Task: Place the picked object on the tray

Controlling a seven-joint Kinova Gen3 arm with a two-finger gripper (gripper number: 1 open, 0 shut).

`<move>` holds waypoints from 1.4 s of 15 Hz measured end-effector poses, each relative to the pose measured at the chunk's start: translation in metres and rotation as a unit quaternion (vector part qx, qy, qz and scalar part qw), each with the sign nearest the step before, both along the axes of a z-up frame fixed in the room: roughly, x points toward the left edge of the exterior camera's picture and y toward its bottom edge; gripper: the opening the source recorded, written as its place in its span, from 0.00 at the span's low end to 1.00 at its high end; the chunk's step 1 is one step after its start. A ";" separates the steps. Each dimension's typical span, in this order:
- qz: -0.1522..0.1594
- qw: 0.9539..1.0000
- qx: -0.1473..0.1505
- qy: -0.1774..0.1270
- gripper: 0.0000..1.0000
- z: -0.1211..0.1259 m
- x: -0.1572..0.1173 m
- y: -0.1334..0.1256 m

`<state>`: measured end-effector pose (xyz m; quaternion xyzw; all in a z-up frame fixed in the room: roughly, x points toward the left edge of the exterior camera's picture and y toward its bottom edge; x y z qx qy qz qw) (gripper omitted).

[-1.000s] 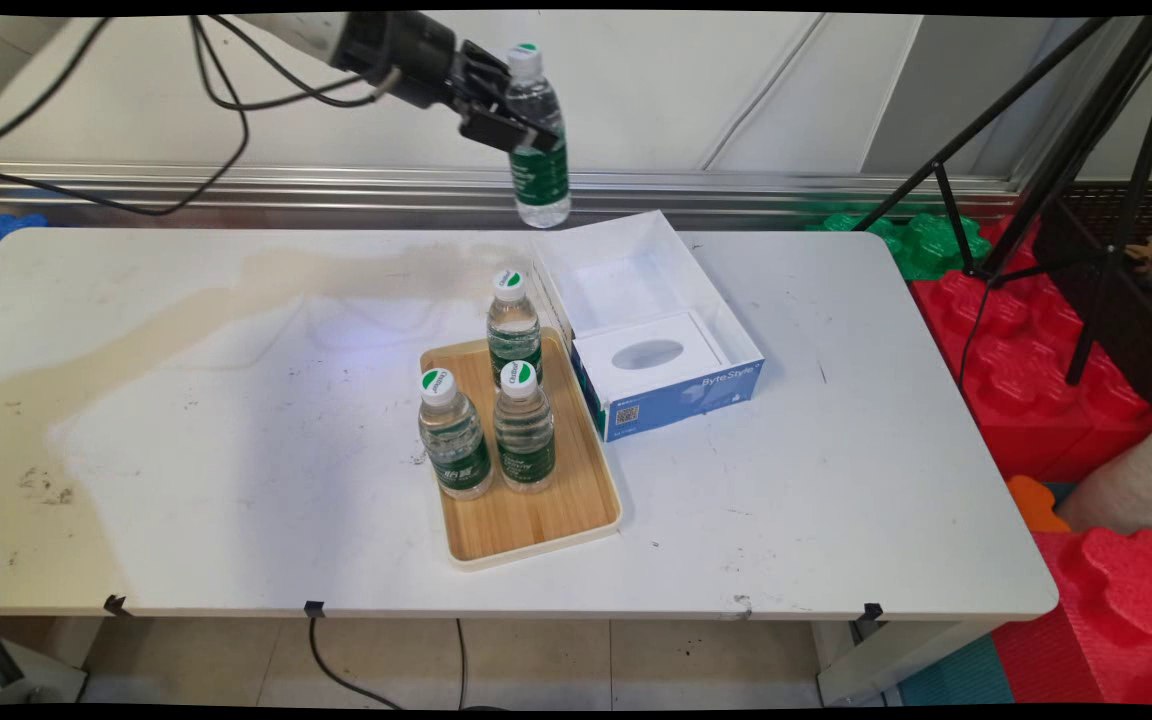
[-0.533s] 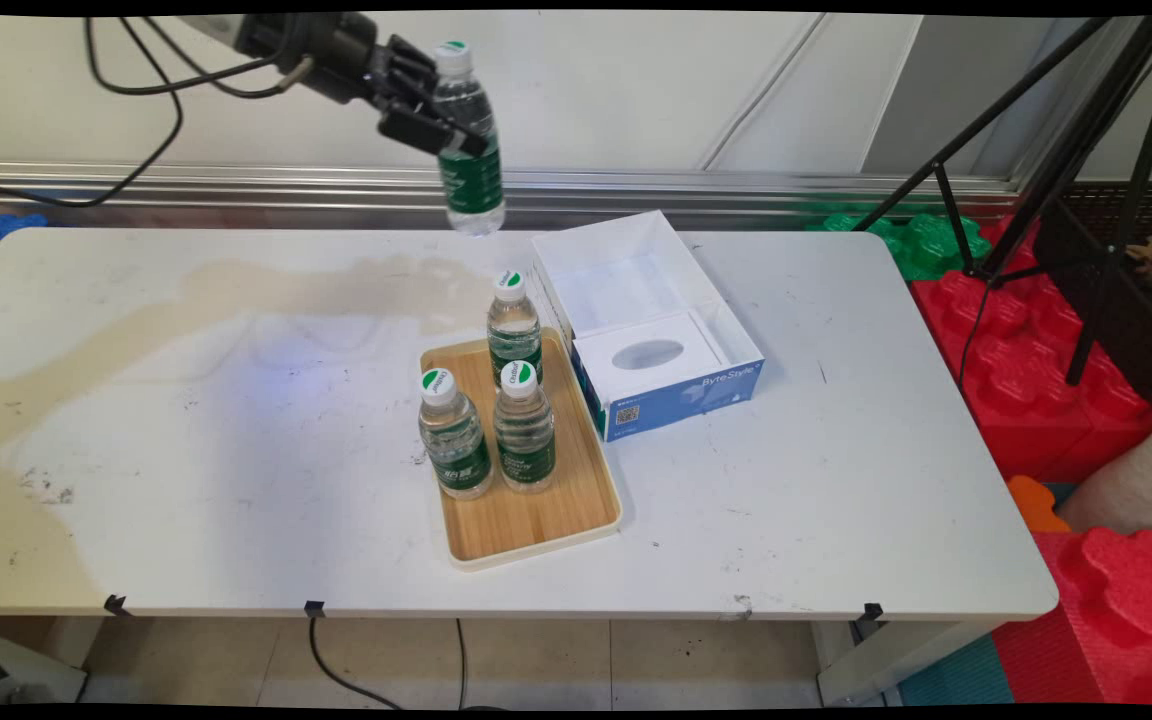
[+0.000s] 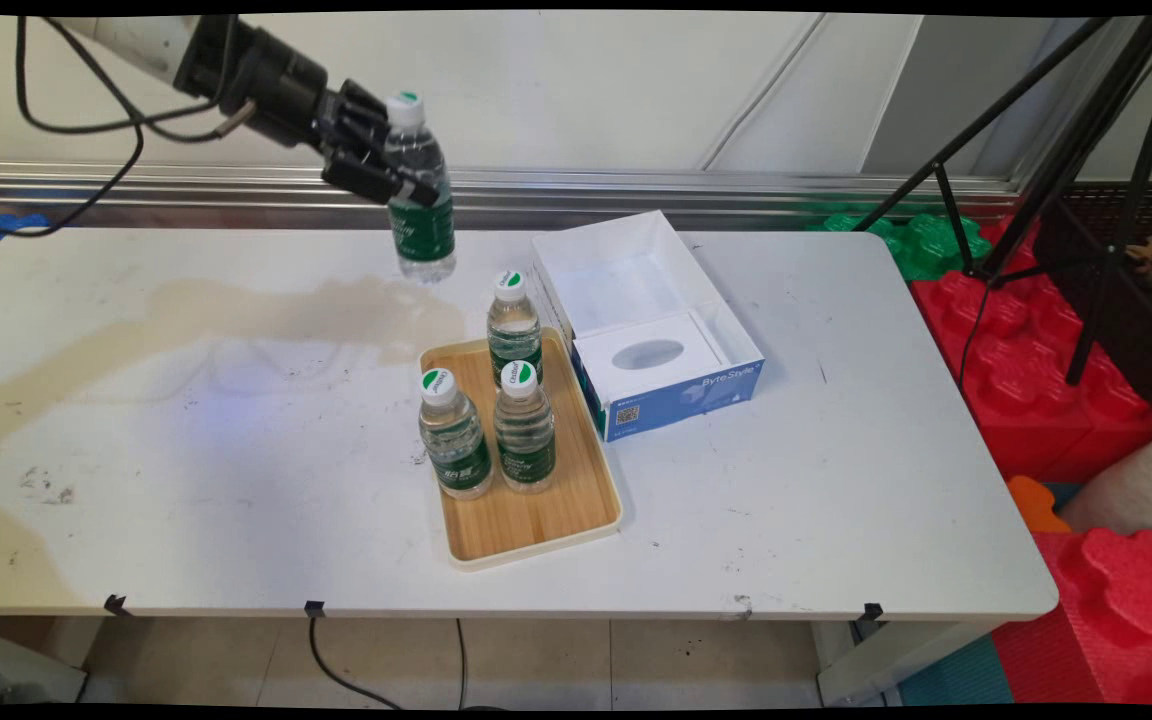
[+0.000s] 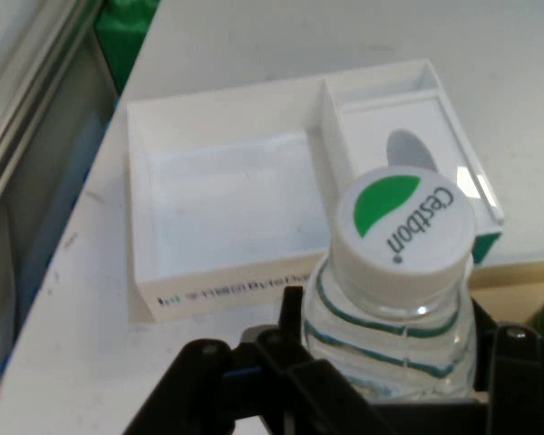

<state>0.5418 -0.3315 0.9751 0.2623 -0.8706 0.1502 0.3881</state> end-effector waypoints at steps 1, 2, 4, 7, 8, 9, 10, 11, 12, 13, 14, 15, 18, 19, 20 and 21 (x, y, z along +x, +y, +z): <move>-0.001 1.000 0.004 -0.002 0.00 -0.006 0.000 0.006; -0.001 1.000 0.007 -0.003 0.00 -0.011 0.000 0.009; -0.002 1.000 0.012 -0.005 0.00 -0.024 -0.001 0.015; -0.006 1.000 0.016 -0.011 0.00 -0.046 -0.003 0.021; -0.009 1.000 0.018 -0.013 0.00 -0.055 -0.004 0.021; -0.013 1.000 0.018 -0.016 0.00 -0.067 -0.006 0.022; -0.016 1.000 0.019 -0.018 0.00 -0.075 -0.008 0.022; -0.018 0.999 0.018 -0.019 0.00 -0.080 -0.009 0.022; -0.022 0.999 0.018 -0.021 0.00 -0.087 -0.010 0.022; -0.025 0.999 0.018 -0.023 0.00 -0.094 -0.012 0.022; -0.028 0.999 0.018 -0.025 0.00 -0.101 -0.014 0.021; -0.031 0.999 0.018 -0.026 0.00 -0.107 -0.015 0.021; -0.039 0.999 0.012 -0.030 0.00 -0.126 -0.022 0.019; -0.041 0.999 0.011 -0.032 0.00 -0.131 -0.024 0.018; -0.043 0.999 0.010 -0.033 0.00 -0.134 -0.025 0.018; -0.044 0.998 0.010 -0.034 0.00 -0.137 -0.026 0.018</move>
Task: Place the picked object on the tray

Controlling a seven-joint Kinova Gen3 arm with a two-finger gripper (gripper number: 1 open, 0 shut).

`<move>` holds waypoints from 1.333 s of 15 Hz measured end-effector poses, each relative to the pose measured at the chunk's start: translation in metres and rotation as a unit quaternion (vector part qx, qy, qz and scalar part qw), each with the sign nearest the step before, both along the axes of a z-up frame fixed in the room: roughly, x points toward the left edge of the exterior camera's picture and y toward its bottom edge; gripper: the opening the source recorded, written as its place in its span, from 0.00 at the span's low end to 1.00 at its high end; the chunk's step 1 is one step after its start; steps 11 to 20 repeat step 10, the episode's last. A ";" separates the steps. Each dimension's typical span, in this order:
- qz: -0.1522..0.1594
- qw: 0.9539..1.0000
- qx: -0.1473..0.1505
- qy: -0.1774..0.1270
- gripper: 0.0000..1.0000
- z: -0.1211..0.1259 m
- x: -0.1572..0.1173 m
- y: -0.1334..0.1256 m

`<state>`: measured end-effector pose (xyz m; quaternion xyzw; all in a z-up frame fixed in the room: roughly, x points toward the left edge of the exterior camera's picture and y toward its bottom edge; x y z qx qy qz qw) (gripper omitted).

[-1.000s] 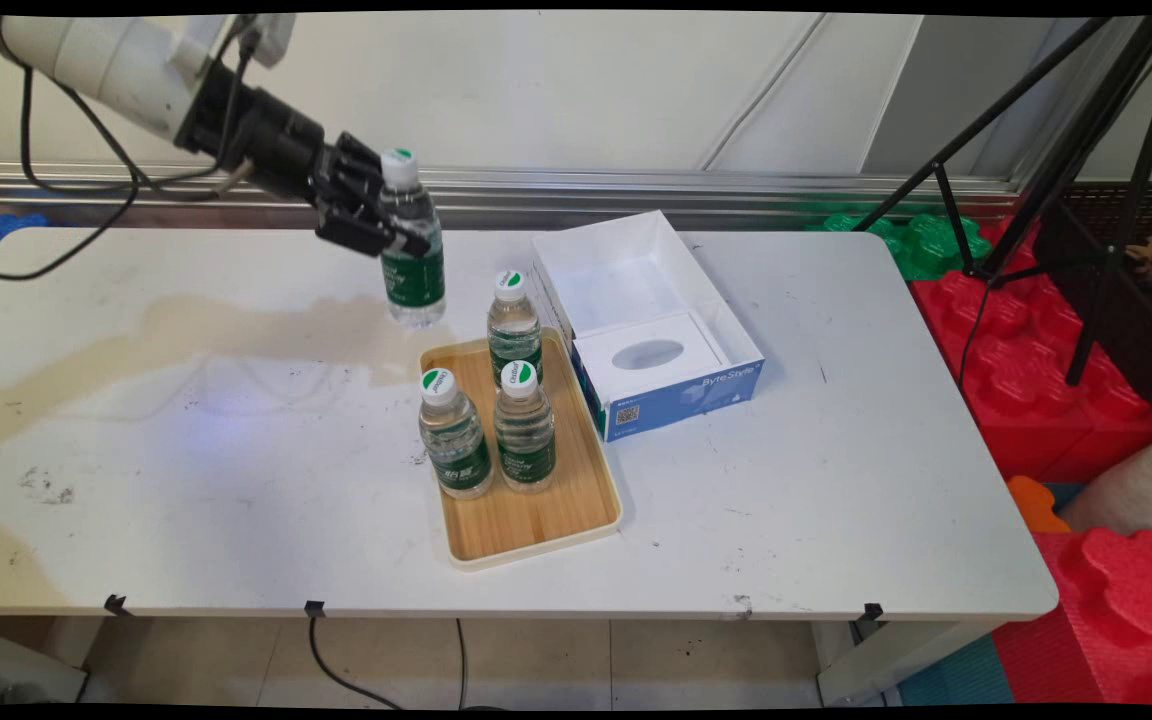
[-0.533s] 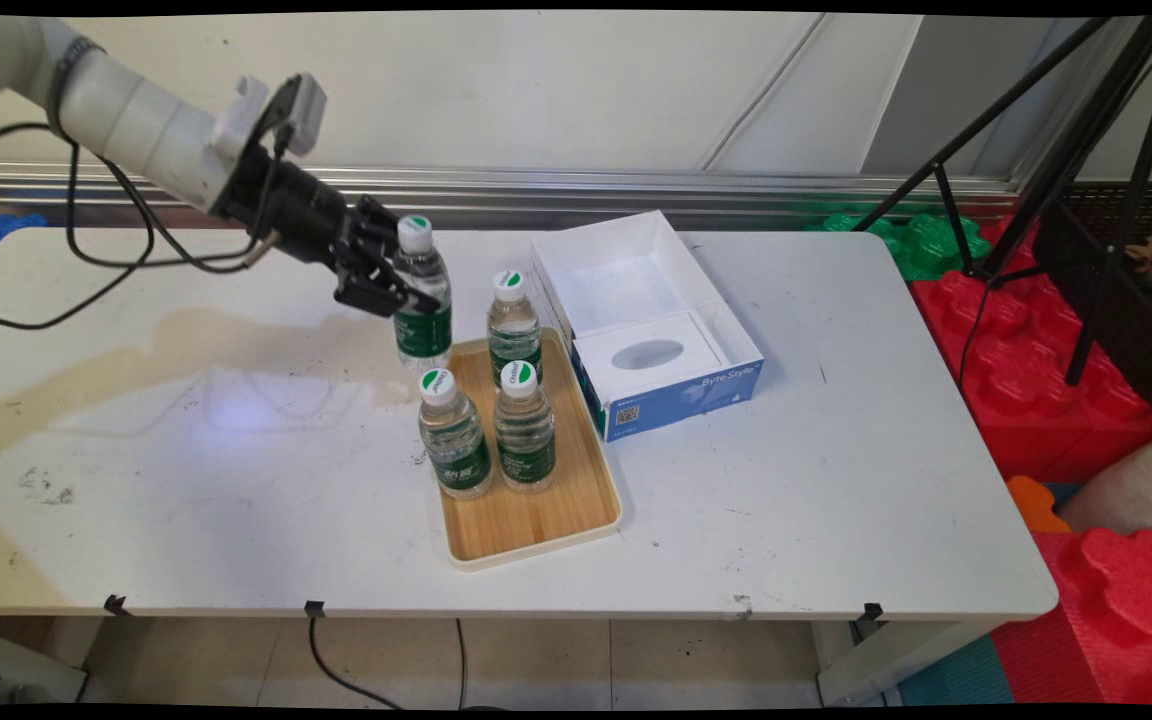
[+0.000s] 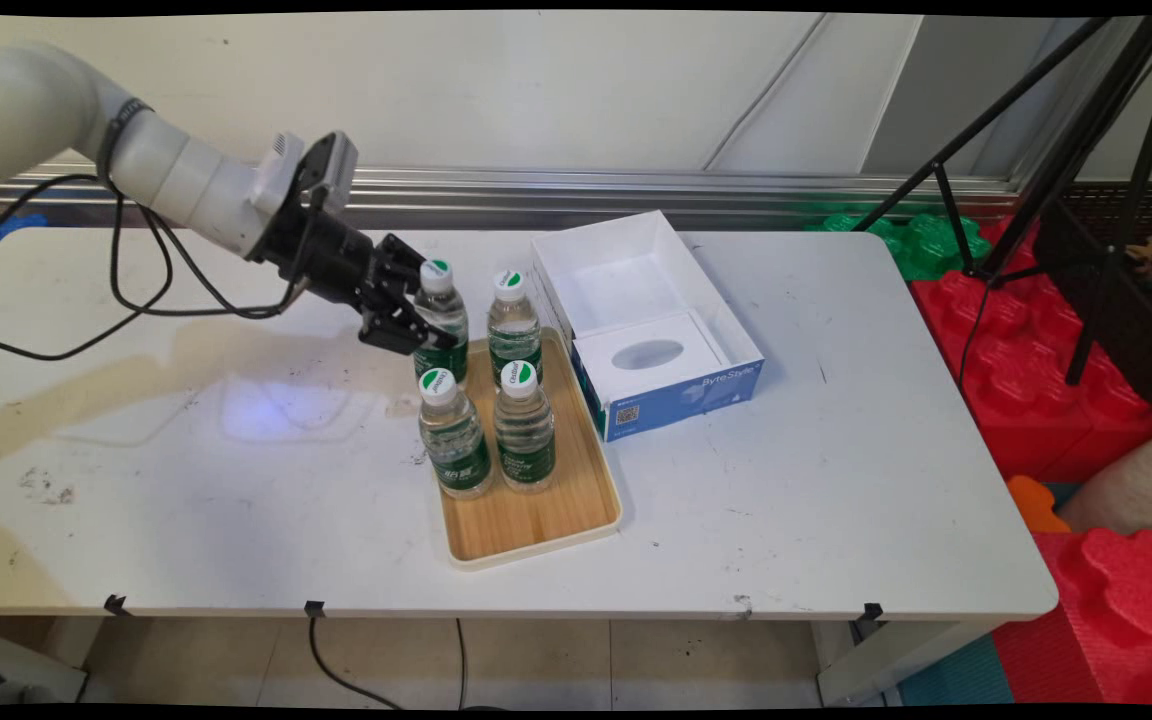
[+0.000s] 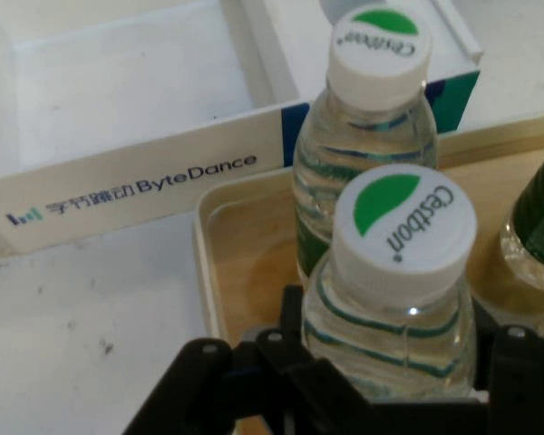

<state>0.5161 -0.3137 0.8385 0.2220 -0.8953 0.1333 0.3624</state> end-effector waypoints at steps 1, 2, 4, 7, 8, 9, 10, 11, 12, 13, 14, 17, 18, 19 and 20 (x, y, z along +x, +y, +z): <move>-0.003 1.000 -0.001 -0.002 0.00 -0.004 -0.001 -0.001; -0.005 1.000 -0.001 -0.004 0.00 -0.008 -0.002 -0.001; -0.010 1.000 -0.002 -0.007 0.00 -0.014 -0.005 -0.002; -0.031 0.999 -0.006 -0.009 1.00 -0.023 -0.019 -0.010; -0.032 0.999 -0.008 -0.009 1.00 -0.023 -0.020 -0.011; -0.031 0.999 -0.009 -0.009 1.00 -0.024 -0.019 -0.011; -0.033 0.999 -0.013 -0.008 1.00 -0.024 -0.019 -0.013; -0.033 0.999 -0.013 -0.008 1.00 -0.024 -0.019 -0.013; -0.033 0.999 -0.013 -0.008 1.00 -0.024 -0.019 -0.013; -0.033 0.999 -0.013 -0.008 1.00 -0.024 -0.019 -0.013; -0.033 0.999 -0.013 -0.008 1.00 -0.024 -0.019 -0.013; -0.033 0.999 -0.013 -0.008 1.00 -0.024 -0.019 -0.013; -0.033 0.999 -0.013 -0.008 1.00 -0.024 -0.019 -0.013; -0.033 0.999 -0.013 -0.008 1.00 -0.024 -0.019 -0.013; -0.033 0.999 -0.013 -0.008 1.00 -0.024 -0.019 -0.013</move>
